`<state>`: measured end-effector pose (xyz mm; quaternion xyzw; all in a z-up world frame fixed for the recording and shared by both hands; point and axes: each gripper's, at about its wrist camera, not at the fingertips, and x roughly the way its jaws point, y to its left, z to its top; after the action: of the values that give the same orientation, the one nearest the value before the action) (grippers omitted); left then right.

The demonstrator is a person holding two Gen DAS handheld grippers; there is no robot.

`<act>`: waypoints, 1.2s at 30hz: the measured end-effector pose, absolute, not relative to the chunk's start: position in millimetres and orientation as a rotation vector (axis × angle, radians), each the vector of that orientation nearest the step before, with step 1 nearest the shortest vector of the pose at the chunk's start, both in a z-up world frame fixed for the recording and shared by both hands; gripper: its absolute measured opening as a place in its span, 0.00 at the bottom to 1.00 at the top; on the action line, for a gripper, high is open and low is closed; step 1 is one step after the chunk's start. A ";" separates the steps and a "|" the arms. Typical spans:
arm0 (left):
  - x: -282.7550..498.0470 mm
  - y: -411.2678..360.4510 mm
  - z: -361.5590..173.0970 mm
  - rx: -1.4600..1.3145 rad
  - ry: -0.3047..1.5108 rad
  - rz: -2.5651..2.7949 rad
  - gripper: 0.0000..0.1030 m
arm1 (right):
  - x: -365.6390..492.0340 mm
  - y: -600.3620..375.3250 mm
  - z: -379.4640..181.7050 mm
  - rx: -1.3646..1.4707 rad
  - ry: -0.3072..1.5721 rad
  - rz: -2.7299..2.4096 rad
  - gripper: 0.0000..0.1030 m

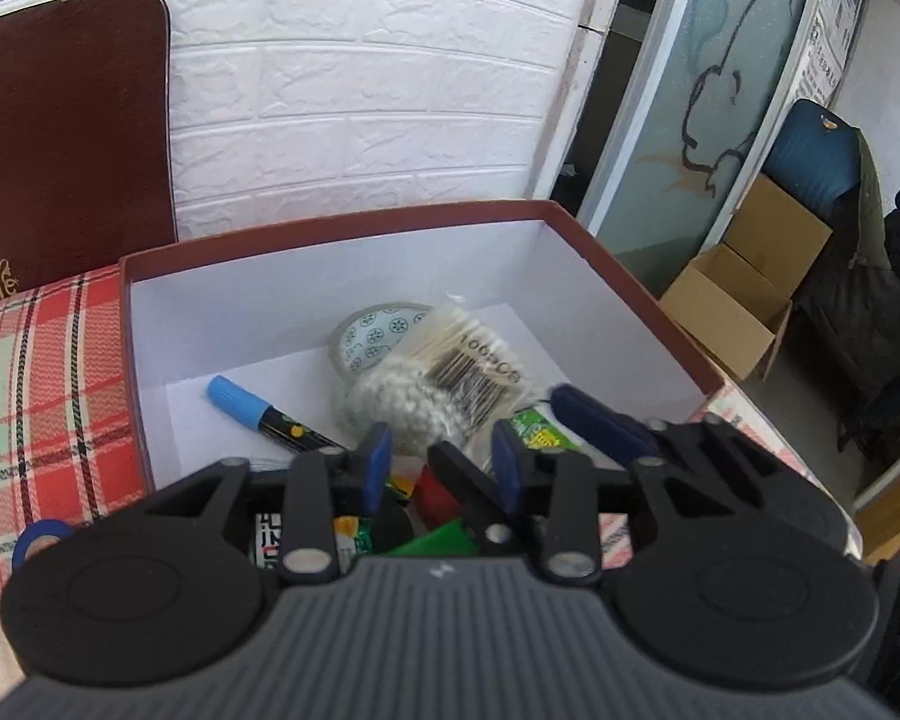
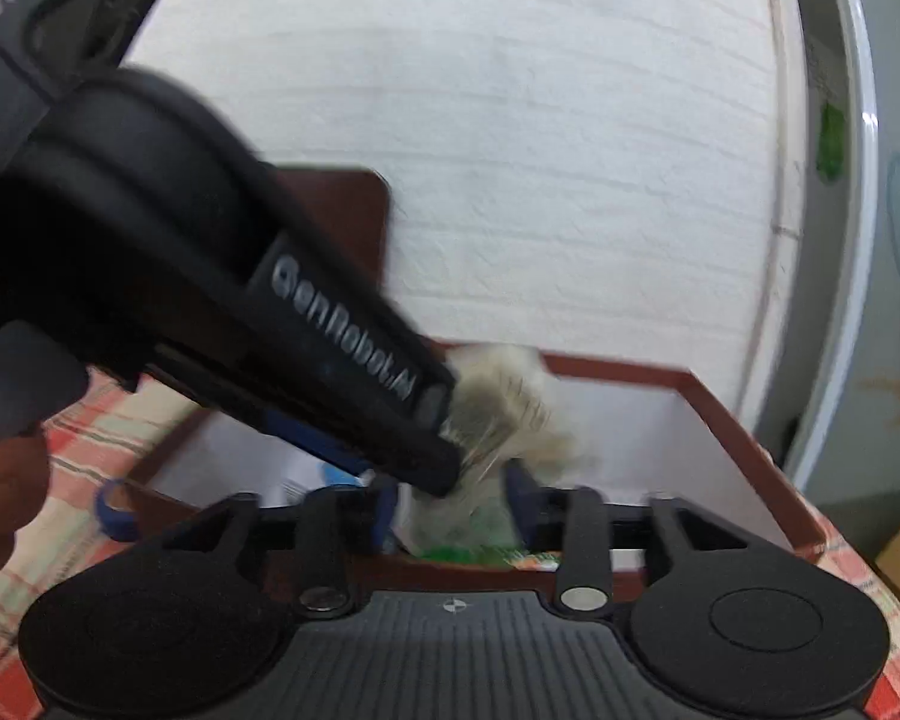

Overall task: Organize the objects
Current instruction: 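Lift the swab bag into the brown box and release it, then move the right gripper to the blue tape roll and grasp it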

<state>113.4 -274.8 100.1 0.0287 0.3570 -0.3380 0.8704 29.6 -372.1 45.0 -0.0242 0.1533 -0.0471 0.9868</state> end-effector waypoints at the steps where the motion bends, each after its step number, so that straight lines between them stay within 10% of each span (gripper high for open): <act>1: 110.7 -272.2 100.7 0.069 0.734 -0.707 0.44 | 28.4 -376.3 44.3 -0.019 0.305 -0.096 0.55; 14: 51.4 -126.9 107.0 -0.021 0.611 -0.560 0.52 | -25.0 -306.9 41.9 -0.009 0.117 0.122 0.56; 27: 78.5 16.1 10.7 -0.041 0.751 -0.035 0.60 | 40.1 -206.2 22.0 -0.113 0.416 0.322 0.53; 36: 68.7 23.3 -6.4 -0.027 0.626 -0.065 0.85 | 109.8 -168.9 -9.7 -0.201 0.508 0.115 0.58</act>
<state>68.7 23.3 -6.4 -0.0133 0.3078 -0.0319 0.9508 109.8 -168.9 -9.7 -0.0993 0.2507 0.0567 0.9613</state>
